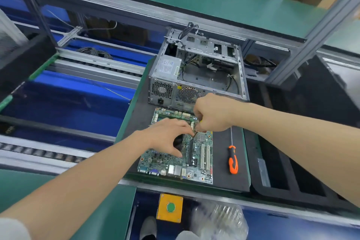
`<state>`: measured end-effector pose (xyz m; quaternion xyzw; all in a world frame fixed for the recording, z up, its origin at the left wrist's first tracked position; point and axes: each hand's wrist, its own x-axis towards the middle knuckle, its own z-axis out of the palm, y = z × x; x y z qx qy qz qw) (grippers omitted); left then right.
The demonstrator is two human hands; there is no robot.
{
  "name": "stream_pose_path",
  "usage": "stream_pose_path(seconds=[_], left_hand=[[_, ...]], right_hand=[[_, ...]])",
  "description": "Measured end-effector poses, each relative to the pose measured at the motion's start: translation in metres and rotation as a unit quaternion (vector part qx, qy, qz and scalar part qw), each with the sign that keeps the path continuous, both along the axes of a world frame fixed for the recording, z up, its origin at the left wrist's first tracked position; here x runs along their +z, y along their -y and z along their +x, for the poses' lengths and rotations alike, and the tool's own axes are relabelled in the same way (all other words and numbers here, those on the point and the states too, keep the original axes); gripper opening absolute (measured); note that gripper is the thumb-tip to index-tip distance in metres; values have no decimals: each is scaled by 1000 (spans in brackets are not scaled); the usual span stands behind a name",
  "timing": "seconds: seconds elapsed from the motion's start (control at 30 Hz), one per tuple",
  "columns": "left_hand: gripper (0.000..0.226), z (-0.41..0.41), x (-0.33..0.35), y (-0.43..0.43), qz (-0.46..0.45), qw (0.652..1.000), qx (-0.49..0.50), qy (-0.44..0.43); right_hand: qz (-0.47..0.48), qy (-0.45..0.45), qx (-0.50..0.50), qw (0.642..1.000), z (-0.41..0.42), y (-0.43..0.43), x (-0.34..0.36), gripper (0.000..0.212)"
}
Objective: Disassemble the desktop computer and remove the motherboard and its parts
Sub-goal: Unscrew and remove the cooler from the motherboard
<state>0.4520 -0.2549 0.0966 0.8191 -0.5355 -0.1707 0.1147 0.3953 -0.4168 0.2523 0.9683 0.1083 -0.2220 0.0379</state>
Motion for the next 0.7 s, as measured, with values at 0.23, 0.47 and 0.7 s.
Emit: stream_pose_path(seconds=[0.23,0.47,0.7], left_hand=[[46,-11,-4,-4,-15,1000,8,10],[37,-10,-4,-4,-29,999,18,-35],[41,-6,-6,-5,-37,999,16,-21]], right_hand=[[59,42,-24,997,-12,1,-23,29],[70,32,-25,997,-9,1,-26,32],[55,29,-28,998,-5,1,-26,30]])
